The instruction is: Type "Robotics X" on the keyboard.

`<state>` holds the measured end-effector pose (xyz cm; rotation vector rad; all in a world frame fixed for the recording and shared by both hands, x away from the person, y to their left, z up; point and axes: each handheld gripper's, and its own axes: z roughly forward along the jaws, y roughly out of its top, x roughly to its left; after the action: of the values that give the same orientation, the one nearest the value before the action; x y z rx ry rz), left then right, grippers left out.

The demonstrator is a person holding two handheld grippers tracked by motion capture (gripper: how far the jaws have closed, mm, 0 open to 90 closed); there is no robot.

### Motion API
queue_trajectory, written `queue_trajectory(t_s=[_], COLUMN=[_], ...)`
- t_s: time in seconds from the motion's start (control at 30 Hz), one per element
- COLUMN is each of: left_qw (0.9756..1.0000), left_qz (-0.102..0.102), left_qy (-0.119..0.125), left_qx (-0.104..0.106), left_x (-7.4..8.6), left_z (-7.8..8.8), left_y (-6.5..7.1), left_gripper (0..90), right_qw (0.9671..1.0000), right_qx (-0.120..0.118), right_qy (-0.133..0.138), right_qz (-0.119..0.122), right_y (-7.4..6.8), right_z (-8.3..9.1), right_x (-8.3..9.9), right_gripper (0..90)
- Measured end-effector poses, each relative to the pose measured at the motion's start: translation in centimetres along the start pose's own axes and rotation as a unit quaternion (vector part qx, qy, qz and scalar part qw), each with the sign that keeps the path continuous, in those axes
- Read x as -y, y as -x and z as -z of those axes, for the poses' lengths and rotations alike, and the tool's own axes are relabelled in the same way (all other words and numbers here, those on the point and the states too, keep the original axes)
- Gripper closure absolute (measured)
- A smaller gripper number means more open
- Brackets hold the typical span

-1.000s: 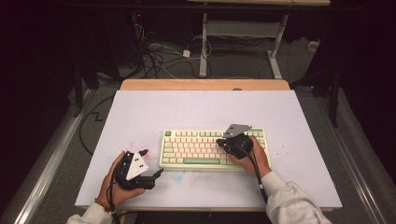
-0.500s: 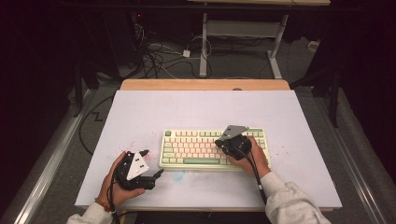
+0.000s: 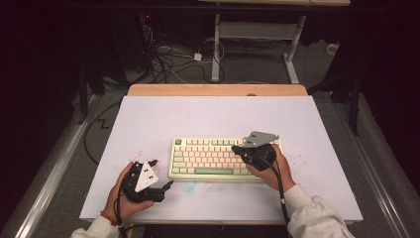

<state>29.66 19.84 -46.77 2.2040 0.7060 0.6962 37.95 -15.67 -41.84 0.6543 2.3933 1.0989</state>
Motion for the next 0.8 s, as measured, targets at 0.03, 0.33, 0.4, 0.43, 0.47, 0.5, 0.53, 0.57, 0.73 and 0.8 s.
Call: queue_trajectory(t_s=[0.03,0.33,0.4,0.43,0.47,0.5,0.53,0.57,0.73,0.8], left_qw=[1.0000,1.0000,1.0000,1.0000,1.0000,1.0000,1.0000,1.0000,1.0000,1.0000], left_qz=[-0.001,-0.002,-0.002,-0.002,-0.002,-0.002,-0.002,-0.002,0.002,0.004], left_qy=[-0.001,-0.005,-0.004,-0.004,-0.004,-0.005,-0.005,-0.005,-0.003,-0.003], left_qx=[0.000,-0.002,-0.002,-0.002,-0.002,-0.003,-0.003,-0.003,-0.004,-0.004], left_x=[0.0,0.0,0.0,0.0,0.0,0.0,0.0,0.0,-0.1,-0.1], left_z=[0.0,0.0,0.0,0.0,0.0,0.0,0.0,0.0,0.0,0.1], left_y=[0.0,0.0,0.0,0.0,0.0,0.0,0.0,0.0,0.0,0.0], left_gripper=[16.8,16.9,16.9,16.9,16.9,16.9,16.9,16.9,16.9,17.3], right_qw=[1.0000,0.9999,0.9998,0.9998,0.9998,0.9997,0.9997,0.9996,0.9991,0.9986], right_qx=[0.000,0.005,0.006,0.007,0.008,0.008,0.008,0.011,0.015,0.021], right_qy=[0.002,0.015,0.017,0.018,0.019,0.022,0.023,0.025,0.038,0.047], right_qz=[-0.001,0.000,0.000,-0.002,-0.004,-0.003,-0.003,-0.002,-0.008,-0.011], right_y=[0.0,-0.2,-0.1,-0.2,-0.2,-0.2,-0.2,-0.2,-0.2,-0.2], right_z=[0.1,0.9,1.1,1.3,1.4,1.5,1.7,1.8,2.7,3.1], right_x=[0.0,-0.1,0.0,0.0,0.0,0.1,0.1,0.1,0.4,0.6], right_gripper=[90.0,87.9,86.5,84.8,84.0,82.4,79.4,77.0,57.5,48.4])
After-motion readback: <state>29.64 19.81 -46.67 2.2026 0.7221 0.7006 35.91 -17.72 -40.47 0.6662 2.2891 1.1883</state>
